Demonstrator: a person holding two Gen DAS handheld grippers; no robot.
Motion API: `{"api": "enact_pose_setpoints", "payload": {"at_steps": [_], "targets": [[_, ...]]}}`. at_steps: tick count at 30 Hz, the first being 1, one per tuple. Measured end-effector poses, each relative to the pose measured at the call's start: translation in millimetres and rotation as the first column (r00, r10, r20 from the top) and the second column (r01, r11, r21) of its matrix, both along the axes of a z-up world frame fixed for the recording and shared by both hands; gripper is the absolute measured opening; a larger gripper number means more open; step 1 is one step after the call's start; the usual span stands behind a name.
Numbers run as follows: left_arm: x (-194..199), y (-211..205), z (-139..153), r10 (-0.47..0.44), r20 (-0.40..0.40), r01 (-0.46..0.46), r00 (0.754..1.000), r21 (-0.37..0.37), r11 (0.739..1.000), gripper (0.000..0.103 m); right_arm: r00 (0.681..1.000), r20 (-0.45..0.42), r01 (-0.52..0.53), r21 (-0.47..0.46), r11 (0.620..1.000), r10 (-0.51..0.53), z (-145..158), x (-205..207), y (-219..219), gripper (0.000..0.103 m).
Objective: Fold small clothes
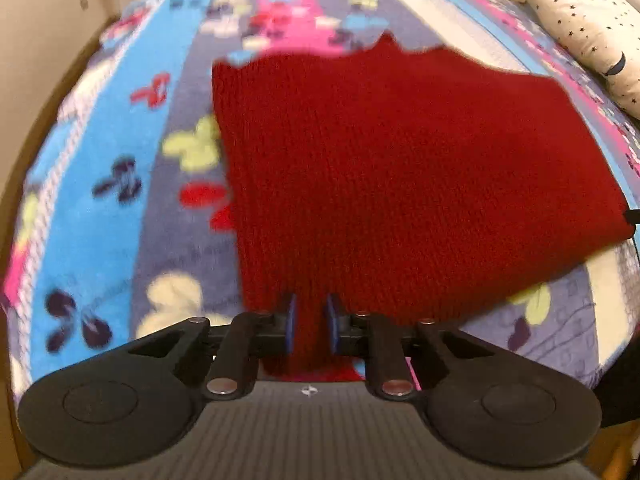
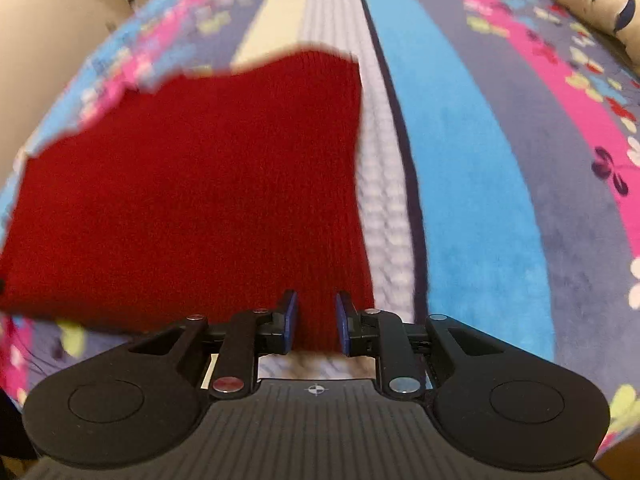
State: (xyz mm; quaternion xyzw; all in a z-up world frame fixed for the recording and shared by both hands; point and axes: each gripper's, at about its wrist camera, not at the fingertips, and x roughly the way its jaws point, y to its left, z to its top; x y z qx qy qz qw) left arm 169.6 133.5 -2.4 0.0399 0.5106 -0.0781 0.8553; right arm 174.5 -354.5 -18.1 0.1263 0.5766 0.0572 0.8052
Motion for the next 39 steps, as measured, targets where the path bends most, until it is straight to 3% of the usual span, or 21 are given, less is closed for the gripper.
{"api": "enact_pose_setpoints", "payload": {"at_steps": [3,6,7,10,12,13,17,19,22,24,27,31,35,39], "targets": [[-7.7,-2.2,14.0,-0.020,0.078,0.023,0.997,-0.048,0.999,0.022,0.999,0.039,-0.007,0.010,1.000,0.006,5.7,0.1,0.0,0.023],[1.2,-2.3,-10.9,0.018,-0.036,-0.017,0.999,0.049,0.999,0.020,0.999,-0.029,-0.024,-0.038,0.999,0.023,-10.9,3.6,3.6,0.022],[2.4,-4.3,-10.1,0.010,-0.027,-0.009,1.000,0.057,0.998,0.020,0.999,-0.020,-0.032,-0.048,0.998,0.032,-8.6,3.7,6.5,0.022],[-2.2,-12.4,4.7,-0.019,0.050,0.018,0.999,0.010,1.000,0.040,0.999,0.042,-0.024,-0.045,0.999,0.026,4.2,2.9,9.6,0.024],[-7.7,-20.8,11.7,-0.009,0.112,0.009,0.994,0.005,1.000,0.054,0.995,0.095,-0.007,-0.034,0.999,0.010,12.3,0.0,9.6,0.036],[-10.4,-27.9,14.4,-0.004,0.148,0.004,0.989,0.006,1.000,0.055,0.992,0.128,-0.001,-0.029,1.000,0.005,17.5,-0.8,11.5,0.040],[-18.9,-59.6,13.6,-0.087,0.208,0.095,0.974,-0.027,0.995,0.055,0.975,0.214,-0.062,-0.005,0.998,0.061,25.8,-2.7,32.7,0.043],[-22.1,-76.4,8.9,-0.165,0.202,0.167,0.965,0.009,0.986,0.055,0.967,0.217,-0.135,-0.011,0.991,0.134,22.7,-0.1,49.0,0.043],[-16.7,-89.5,-22.8,-0.214,0.052,0.207,0.975,0.114,0.972,0.056,0.978,0.061,-0.194,-0.089,0.977,0.200,-7.9,6.5,63.0,0.046],[-15.3,-84.1,-20.6,-0.195,0.056,0.189,0.979,0.096,0.977,0.056,0.983,0.055,-0.169,-0.069,0.983,0.173,-9.2,9.2,58.0,0.046],[-14.9,-62.2,-1.7,-0.110,0.118,0.107,0.987,0.033,0.994,0.056,0.987,0.126,-0.101,-0.009,0.995,0.101,7.2,9.3,41.4,0.047],[-4.6,-33.3,-18.7,0.015,0.003,-0.016,1.000,0.073,0.997,0.051,0.999,0.011,-0.044,-0.095,0.995,0.045,-15.9,12.9,26.0,0.047],[-4.9,-26.6,-2.8,0.042,0.073,-0.043,0.996,0.020,0.999,0.047,0.997,0.079,-0.013,-0.060,0.998,0.018,-2.0,12.6,21.2,0.047],[-3.8,-20.3,-12.8,0.099,0.019,-0.100,0.995,0.078,0.992,0.037,1.000,0.012,-0.013,-0.099,0.995,0.015,-15.6,14.3,21.8,0.047]]}}
